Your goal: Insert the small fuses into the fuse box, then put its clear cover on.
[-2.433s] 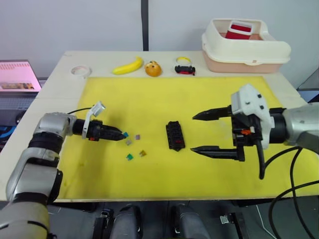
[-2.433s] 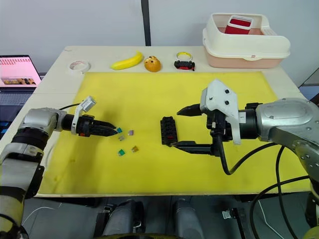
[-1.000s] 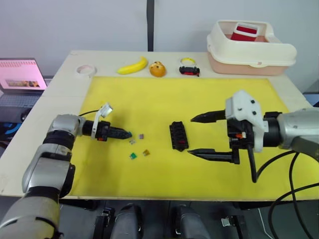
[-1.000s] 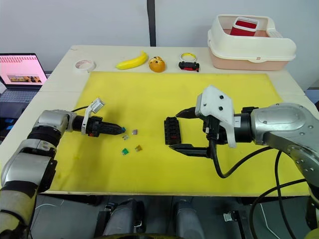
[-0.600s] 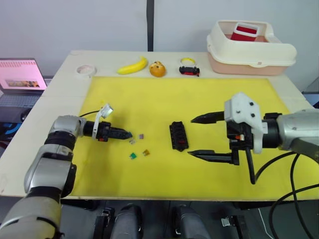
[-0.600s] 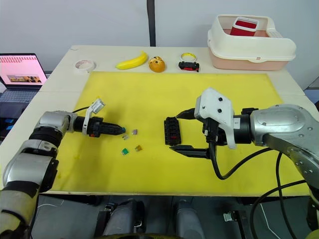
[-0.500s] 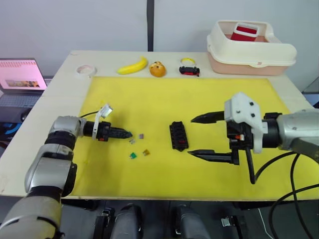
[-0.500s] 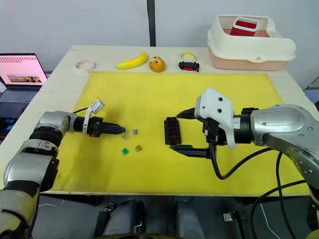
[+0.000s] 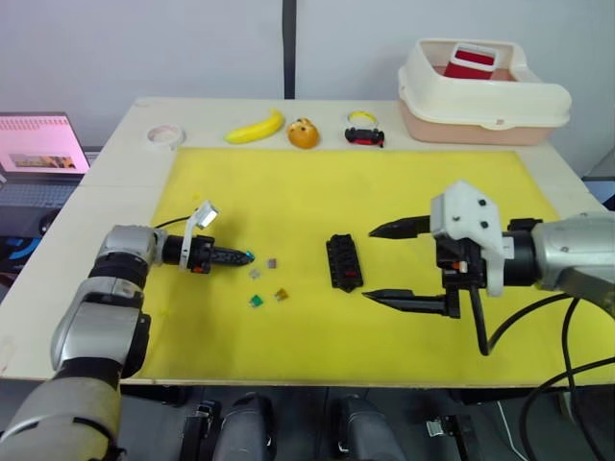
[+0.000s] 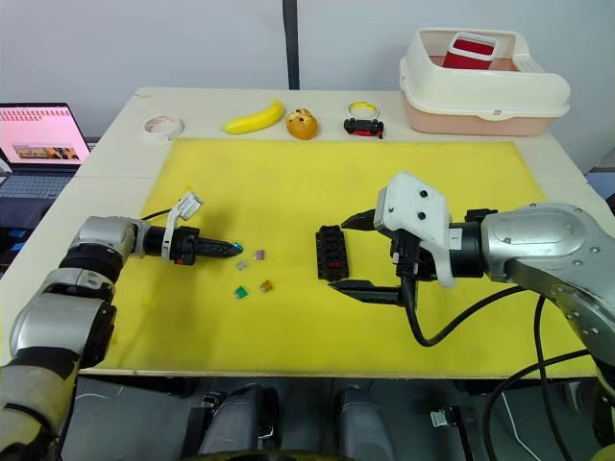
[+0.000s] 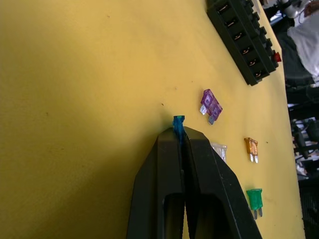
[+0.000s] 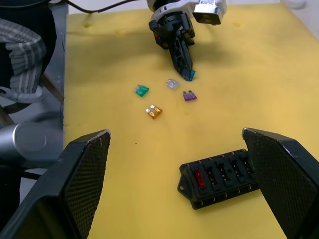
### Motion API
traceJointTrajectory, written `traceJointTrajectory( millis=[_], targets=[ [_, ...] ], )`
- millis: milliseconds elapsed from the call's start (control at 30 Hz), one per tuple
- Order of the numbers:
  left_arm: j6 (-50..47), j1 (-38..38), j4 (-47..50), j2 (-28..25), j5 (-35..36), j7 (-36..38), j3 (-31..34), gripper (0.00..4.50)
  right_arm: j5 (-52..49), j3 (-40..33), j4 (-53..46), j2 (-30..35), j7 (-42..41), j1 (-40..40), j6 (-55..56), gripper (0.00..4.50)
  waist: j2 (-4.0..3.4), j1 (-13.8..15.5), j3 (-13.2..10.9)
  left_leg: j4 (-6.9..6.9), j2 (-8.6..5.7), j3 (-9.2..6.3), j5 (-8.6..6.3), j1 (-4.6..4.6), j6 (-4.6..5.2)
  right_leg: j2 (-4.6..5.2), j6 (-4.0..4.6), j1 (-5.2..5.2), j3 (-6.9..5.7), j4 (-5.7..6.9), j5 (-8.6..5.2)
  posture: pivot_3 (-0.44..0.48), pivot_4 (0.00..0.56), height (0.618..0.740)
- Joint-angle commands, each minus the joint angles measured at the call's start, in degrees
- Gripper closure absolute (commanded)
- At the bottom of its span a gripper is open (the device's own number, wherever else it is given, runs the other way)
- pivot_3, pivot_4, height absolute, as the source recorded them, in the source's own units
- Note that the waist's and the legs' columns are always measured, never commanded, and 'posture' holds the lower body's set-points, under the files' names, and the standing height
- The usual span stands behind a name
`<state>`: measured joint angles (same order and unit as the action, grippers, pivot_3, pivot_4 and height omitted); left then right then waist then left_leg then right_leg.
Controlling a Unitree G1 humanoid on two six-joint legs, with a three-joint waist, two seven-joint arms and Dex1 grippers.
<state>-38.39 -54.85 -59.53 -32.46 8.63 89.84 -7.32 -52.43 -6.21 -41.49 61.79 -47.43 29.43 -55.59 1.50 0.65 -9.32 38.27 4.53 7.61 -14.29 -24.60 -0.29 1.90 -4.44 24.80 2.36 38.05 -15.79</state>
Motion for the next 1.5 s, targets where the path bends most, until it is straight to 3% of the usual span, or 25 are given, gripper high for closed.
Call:
traceJointTrajectory(
  millis=[33, 200, 433, 567, 700, 933, 1167, 1500],
  targets=[
    [-0.1, 0.4, -0.2, 0.6, -0.6, -0.3, -0.1, 4.45, 0.6, -0.5, -1.0, 0.4, -0.3, 0.2, 1.4, 0.0, 0.0, 0.0, 0.0, 0.0, 0.0, 0.0, 0.0, 0.0, 0.0, 0.0, 0.0, 0.0, 0.0, 0.0, 0.0, 0.0, 0.15, 0.739],
    [-0.7, 0.2, 0.0, 0.0, -0.1, -0.4, 0.8, 4.45, 0.9, -0.2, -1.1, 0.5, -0.4, 0.2, 1.7, 0.0, 0.0, 0.0, 0.0, 0.0, 0.0, 0.0, 0.0, 0.0, 0.0, 0.0, 0.0, 0.0, 0.0, 0.0, 0.0, 0.0, 0.15, 0.739],
    [-13.7, 0.3, 3.7, -1.4, 3.0, 0.7, 1.5, 4.45, 0.8, -0.1, -1.6, 0.6, -0.2, -0.1, 1.8, 0.0, 0.0, -0.4, 0.0, -0.01, 0.01, 0.0, 0.0, 0.0, 0.0, -0.01, 0.0, 0.02, 0.0, 0.0, 0.0, 0.0, 0.15, 0.739],
    [-27.6, 4.2, 13.2, -4.2, 8.6, 0.9, 3.2, 4.45, 0.7, 0.0, -2.0, 0.2, 0.4, -0.1, 1.7, 0.0, 0.01, -1.3, 0.0, -0.04, 0.03, -0.02, 0.0, -0.01, 0.0, -0.04, -0.05, 0.05, 0.0, 0.02, 0.02, 0.0, 0.15, 0.739],
    [-32.6, 11.2, 24.3, -6.8, 12.2, -2.3, 3.9, 4.45, 0.5, 0.2, -2.7, -0.4, 1.4, -0.8, 1.5, 0.0, 0.01, -1.8, 0.0, -0.09, 0.09, -0.03, 0.0, 0.0, 0.0, -0.09, -0.16, 0.1, 0.01, 0.03, 0.08, 0.0, 0.15, 0.739],
    [-32.0, 14.5, 27.5, -6.4, 14.5, -10.5, 6.5, 4.45, 0.1, 0.9, -2.7, -1.4, 2.7, -0.4, 1.4, 0.0, 0.01, -1.6, 0.0, -0.08, 0.12, 0.0, 0.0, 0.03, 0.0, -0.12, -0.14, 0.09, 0.03, 0.06, 0.07, 0.0, 0.15, 0.739],
    [-33.1, 16.2, 29.8, -10.1, 16.9, -11.1, 5.4, 4.45, -0.8, 0.2, -3.2, -1.4, 3.3, -1.4, 1.1, 0.0, 0.01, -1.9, 0.0, -0.09, 0.13, 0.0, 0.0, 0.05, 0.0, -0.17, -0.15, 0.11, 0.04, 0.06, 0.08, 0.0, 0.15, 0.739],
    [-31.9, 17.8, 30.8, -11.2, 17.7, -14.6, 4.7, 4.45, -1.0, 0.8, -2.9, -1.7, 3.8, -1.2, 1.5, 0.0, 0.01, -1.9, 0.0, -0.12, 0.15, 0.02, 0.0, 0.08, 0.0, -0.2, -0.04, 0.12, 0.06, 0.06, 0.02, 0.0, 0.15, 0.739]
  ],
)
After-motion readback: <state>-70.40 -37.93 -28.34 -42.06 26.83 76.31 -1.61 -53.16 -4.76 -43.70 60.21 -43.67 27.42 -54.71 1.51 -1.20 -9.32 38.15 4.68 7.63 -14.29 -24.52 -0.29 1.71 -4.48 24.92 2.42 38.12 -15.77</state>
